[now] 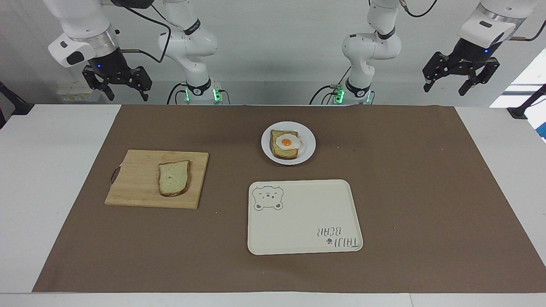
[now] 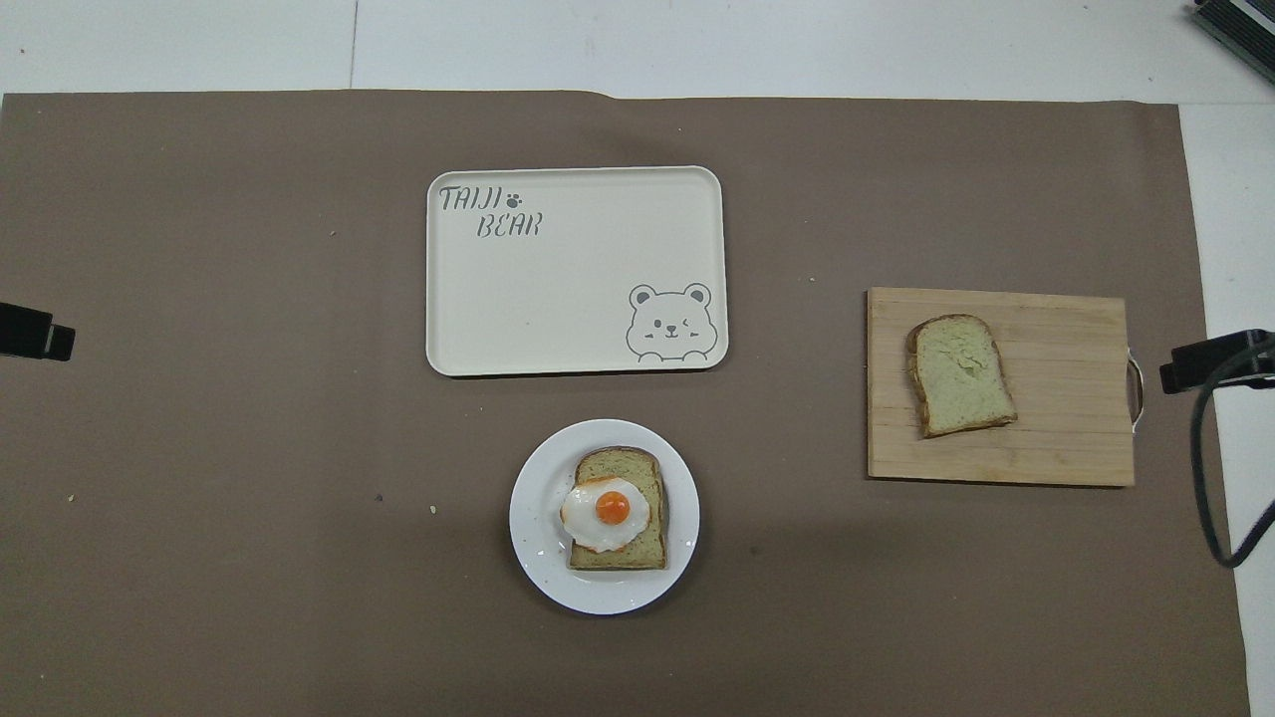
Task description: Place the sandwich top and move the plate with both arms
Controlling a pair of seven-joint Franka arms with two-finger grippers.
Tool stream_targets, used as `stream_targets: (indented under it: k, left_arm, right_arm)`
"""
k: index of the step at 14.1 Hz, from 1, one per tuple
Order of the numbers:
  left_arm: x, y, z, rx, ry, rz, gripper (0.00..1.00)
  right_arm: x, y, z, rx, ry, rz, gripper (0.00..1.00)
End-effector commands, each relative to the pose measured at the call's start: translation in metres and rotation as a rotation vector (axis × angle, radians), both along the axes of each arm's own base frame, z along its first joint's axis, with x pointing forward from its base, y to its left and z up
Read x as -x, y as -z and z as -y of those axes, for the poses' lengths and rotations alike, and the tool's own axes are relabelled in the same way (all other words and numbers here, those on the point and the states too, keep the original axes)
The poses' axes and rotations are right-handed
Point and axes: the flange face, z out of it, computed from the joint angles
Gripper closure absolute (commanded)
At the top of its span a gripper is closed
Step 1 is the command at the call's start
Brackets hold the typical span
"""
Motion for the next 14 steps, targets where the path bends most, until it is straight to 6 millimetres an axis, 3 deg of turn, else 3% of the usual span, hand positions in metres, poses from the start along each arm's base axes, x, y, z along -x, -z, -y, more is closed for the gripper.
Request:
stream_targets:
  k: [1, 5, 14]
  left_arm:
    - [0.003, 0.003, -0.001, 0.006, 0.007, -0.003, 0.00]
    - [0.006, 0.001, 0.009, 0.004, 0.023, -0.006, 0.00]
    - [0.010, 0.004, -0.005, 0.002, -0.006, -0.029, 0.00]
  right_arm:
    - [0.005, 0.002, -0.001, -0.003, 0.012, 0.003, 0.00]
    - [0.006, 0.002, -0.002, -0.004, 0.006, 0.003, 0.00]
    - [0.008, 0.003, -0.002, -0.005, 0.006, 0.001, 0.00]
